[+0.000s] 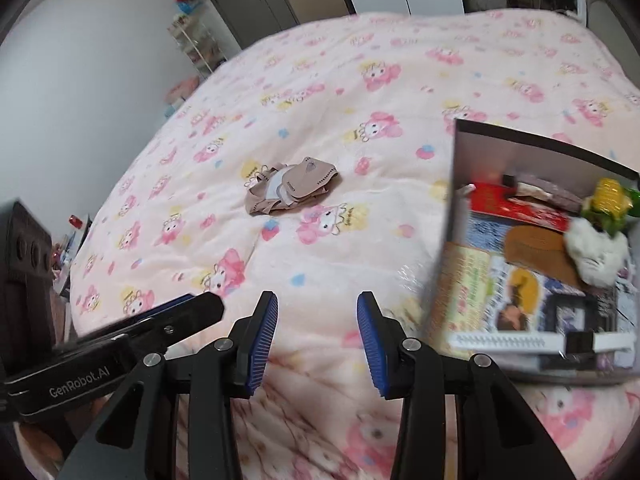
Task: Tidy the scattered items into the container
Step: 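Withdraw the left gripper and move it to the beige fabric mask, then grasp the beige fabric mask with the left gripper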
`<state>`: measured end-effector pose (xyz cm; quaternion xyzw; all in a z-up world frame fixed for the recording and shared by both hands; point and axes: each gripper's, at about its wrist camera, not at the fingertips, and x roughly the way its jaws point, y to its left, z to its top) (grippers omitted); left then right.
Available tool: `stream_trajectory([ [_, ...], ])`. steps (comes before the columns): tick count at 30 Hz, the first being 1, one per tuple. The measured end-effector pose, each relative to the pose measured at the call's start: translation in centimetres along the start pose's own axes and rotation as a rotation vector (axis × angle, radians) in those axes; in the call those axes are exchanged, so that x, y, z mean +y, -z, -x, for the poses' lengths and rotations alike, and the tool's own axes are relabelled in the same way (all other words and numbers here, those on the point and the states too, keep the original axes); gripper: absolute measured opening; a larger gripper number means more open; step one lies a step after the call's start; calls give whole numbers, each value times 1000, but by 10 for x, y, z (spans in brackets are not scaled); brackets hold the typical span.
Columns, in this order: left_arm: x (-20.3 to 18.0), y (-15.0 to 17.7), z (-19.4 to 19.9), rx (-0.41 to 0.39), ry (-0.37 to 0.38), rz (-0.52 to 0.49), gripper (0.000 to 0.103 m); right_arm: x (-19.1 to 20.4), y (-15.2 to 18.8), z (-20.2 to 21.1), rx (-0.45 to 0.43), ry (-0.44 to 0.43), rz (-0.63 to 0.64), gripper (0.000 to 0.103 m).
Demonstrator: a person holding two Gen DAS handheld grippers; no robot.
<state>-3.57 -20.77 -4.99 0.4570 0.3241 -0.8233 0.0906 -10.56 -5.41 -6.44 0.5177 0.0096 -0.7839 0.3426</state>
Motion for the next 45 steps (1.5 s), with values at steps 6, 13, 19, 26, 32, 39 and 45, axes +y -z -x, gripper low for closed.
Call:
stream_trajectory([
  [6, 50, -68, -50, -42, -61, 225, 42, 14, -55, -54, 17, 67, 21, 41],
  [13, 100, -123, -122, 23, -69, 435, 41, -14, -88, -129, 78, 113, -137, 41],
  [19, 126, -128, -142, 25, -56, 489, 44, -18, -107, -171, 105, 123, -178, 41],
  [26, 150, -137, -158, 52, -29, 587, 58, -25, -117, -203, 84, 112, -268, 43],
  [32, 138, -138, -175, 101, -48, 518, 2, -20, -111, -224, 142, -7, -219, 8],
  [39, 105, -128, -149, 69, 75, 390, 1, -2, -103, -154, 62, -41, -95, 3],
  [45, 71, -72, -111, 90, 200, 256, 1, -2, -69, -72, -19, -121, -54, 2],
])
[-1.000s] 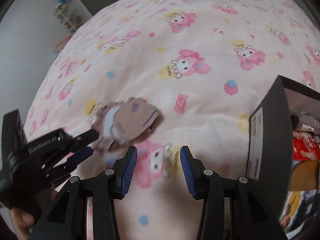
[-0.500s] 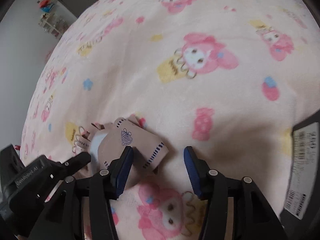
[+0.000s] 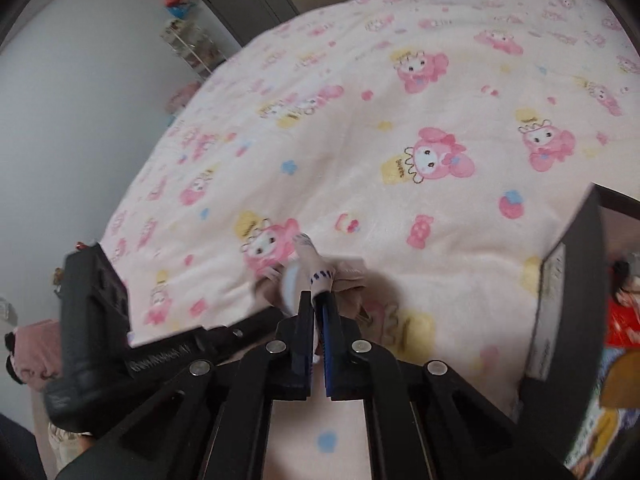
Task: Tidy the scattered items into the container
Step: 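Grasp the beige fabric mask with the left gripper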
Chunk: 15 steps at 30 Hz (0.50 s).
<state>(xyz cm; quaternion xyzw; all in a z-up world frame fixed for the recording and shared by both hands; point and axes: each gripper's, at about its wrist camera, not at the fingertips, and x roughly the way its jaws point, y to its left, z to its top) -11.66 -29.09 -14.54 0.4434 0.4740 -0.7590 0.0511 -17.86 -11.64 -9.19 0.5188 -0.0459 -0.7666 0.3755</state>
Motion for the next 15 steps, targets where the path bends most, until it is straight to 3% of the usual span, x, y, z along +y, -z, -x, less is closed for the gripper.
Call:
stream_trajectory([
  [4, -17, 43, 6, 86, 155, -62, 1, -3, 43, 43, -36, -23, -8, 2],
  [6, -38, 60, 9, 75, 137, -155, 1, -4, 59, 65, -69, -35, -1, 2],
  [10, -69, 104, 14, 124, 246, -307, 1, -7, 93, 114, -138, -34, 6, 2],
  [13, -75, 137, 18, 168, 235, -376, 1, -13, 111, 131, -150, -3, 14, 2],
  [15, -77, 142, 13, 171, 200, -406, 1, -21, 121, 131, -138, 32, 6, 3],
])
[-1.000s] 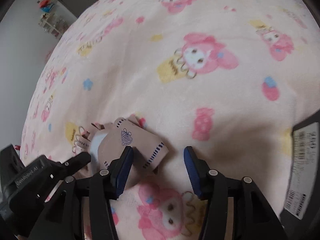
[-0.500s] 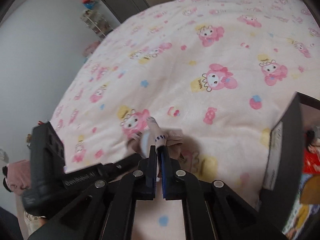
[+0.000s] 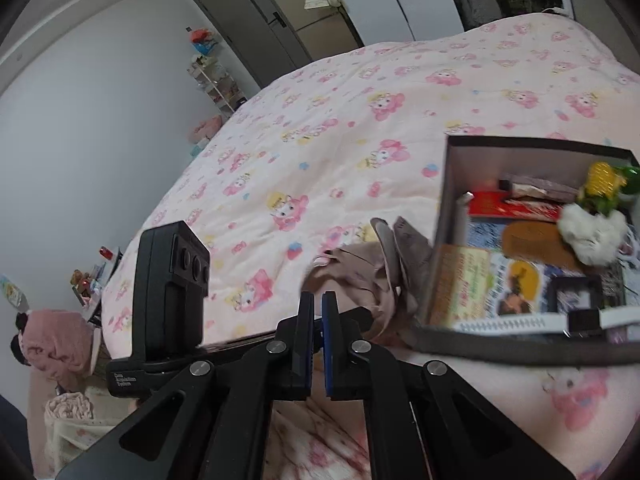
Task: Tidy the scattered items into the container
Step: 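Grasp the beige fabric mask with the left gripper, then carry the beige mask in the left gripper toward the black box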
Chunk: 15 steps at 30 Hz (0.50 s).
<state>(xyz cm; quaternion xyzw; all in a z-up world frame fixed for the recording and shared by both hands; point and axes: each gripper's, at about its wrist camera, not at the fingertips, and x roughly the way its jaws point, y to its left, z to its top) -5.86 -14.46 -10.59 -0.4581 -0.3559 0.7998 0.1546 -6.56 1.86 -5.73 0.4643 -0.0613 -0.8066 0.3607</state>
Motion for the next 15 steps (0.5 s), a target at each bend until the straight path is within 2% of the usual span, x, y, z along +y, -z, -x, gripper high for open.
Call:
stream_trajectory([
  [2, -2, 1, 0, 1, -9, -8, 1, -9, 9, -7, 32, 27, -25, 3],
  [5, 1, 4, 9, -22, 4, 7, 8, -21, 15, -13, 40, 60, -66, 3],
  [6, 4, 6, 13, -42, -10, 21, 22, -23, 17, -13, 40, 66, -72, 4],
  [7, 10, 5, 14, -68, -27, 53, 41, -24, 16, -15, 41, 73, -75, 5],
  [8, 17, 3, 14, -92, -37, 88, 49, -25, 17, -16, 45, 75, -74, 6],
  [10, 32, 0, 19, -139, -45, 177, 50, -25, 20, -20, 62, 84, -75, 8],
  [11, 40, -3, 18, -141, -56, 218, 50, -26, 22, -24, 78, 87, -79, 13],
  [15, 57, -10, 1, -101, -144, 292, 50, -30, 35, -40, 137, 86, -93, 15],
])
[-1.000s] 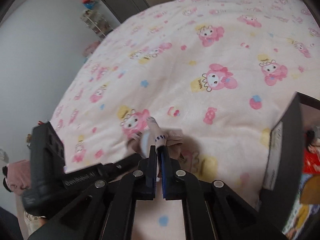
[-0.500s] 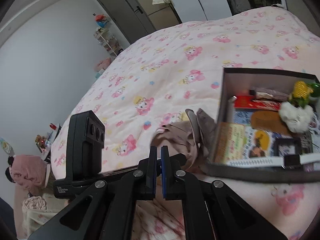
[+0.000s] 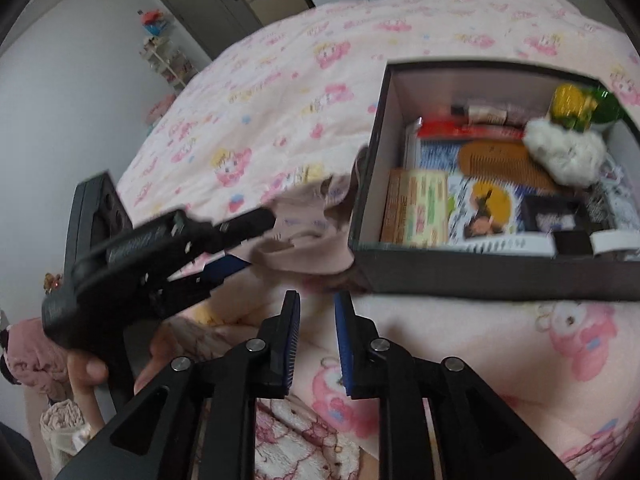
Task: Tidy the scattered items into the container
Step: 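Carry the beige mask in the left gripper toward the black box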
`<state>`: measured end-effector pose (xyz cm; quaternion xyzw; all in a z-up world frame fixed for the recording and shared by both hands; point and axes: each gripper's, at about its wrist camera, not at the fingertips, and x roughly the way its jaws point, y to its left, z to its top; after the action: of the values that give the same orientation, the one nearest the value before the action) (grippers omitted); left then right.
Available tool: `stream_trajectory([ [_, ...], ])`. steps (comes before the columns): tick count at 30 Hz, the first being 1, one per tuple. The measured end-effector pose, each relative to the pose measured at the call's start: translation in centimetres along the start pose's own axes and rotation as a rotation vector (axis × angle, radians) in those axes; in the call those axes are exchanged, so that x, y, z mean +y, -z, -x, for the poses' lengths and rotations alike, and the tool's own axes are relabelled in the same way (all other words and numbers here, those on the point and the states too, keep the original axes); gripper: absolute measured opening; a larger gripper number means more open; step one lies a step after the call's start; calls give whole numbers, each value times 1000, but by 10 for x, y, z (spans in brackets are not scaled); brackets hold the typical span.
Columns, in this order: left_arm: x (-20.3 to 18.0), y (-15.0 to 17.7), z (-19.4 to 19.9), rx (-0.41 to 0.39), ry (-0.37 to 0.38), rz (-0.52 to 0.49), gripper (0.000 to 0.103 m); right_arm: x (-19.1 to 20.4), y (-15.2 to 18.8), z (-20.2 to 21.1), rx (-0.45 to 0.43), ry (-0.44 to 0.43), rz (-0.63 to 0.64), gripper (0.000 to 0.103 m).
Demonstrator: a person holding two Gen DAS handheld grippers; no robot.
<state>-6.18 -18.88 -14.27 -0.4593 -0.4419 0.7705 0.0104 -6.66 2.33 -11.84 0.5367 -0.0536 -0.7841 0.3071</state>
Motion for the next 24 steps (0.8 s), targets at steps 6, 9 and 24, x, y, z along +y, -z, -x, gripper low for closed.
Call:
stream_trajectory([
  [6, -4, 4, -42, 154, -156, -58, 46, -12, -2, -21, 10, 39, -79, 47],
  [9, -8, 10, -45, 185, -147, -98, 15, -15, -3, -30, 2, 22, -85, 53],
  [24, -42, 53, 12, 226, 90, -194, 1, -26, 30, 14, -3, -109, -61, 53],
])
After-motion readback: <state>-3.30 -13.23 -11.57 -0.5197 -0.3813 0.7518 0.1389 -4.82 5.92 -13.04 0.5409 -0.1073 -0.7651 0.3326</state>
